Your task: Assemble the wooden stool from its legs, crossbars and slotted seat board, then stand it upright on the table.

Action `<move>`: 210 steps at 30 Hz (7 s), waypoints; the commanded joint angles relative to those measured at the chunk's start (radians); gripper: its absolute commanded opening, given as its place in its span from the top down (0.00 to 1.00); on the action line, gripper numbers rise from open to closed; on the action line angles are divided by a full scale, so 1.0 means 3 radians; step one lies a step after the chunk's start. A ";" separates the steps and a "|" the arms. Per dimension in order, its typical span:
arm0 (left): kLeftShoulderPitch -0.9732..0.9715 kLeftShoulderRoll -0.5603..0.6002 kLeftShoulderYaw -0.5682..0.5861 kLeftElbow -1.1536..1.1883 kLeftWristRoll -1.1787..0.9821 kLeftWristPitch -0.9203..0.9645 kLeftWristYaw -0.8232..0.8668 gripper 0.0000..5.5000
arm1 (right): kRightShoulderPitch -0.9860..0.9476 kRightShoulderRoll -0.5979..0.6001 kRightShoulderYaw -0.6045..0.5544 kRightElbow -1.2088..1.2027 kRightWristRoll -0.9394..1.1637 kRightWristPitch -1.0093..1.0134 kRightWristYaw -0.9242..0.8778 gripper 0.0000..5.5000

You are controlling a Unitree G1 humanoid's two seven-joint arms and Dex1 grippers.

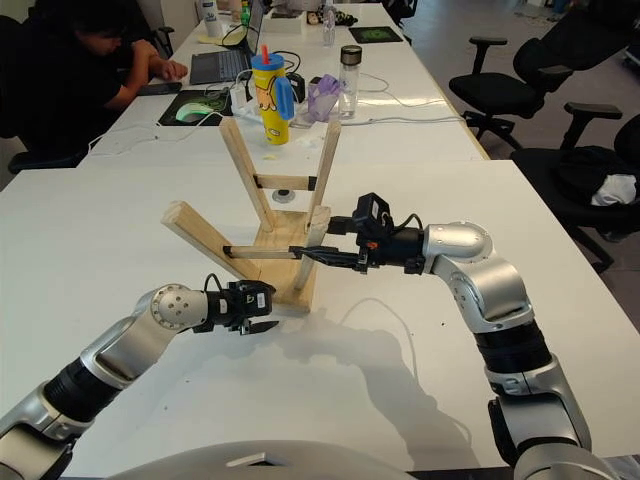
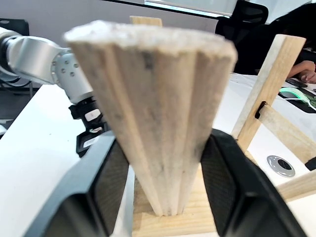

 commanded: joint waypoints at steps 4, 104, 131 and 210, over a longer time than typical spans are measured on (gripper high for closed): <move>0.0690 -0.0072 -0.0234 0.0053 -0.0074 0.0384 -0.0016 0.40 | -0.0120 0.0162 0.0544 0.0381 -0.0328 0.0132 0.0151 0.63; 0.0413 -0.1581 0.2883 -0.0225 -0.0466 -0.0729 0.2255 0.40 | 0.0182 0.0255 -0.0518 0.0252 -0.0168 -0.0532 -0.0558 0.42; 0.0879 -0.1612 0.1116 0.0370 -0.0656 -0.0847 0.0976 0.79 | -0.0352 0.0775 -0.1117 -0.0269 0.1165 0.0209 -0.1900 0.70; 0.0406 -0.0004 0.1181 0.1223 -0.0729 -0.0195 -0.0248 1.00 | 0.0174 0.1329 0.0283 0.0145 -0.0192 -0.0296 -0.0937 0.99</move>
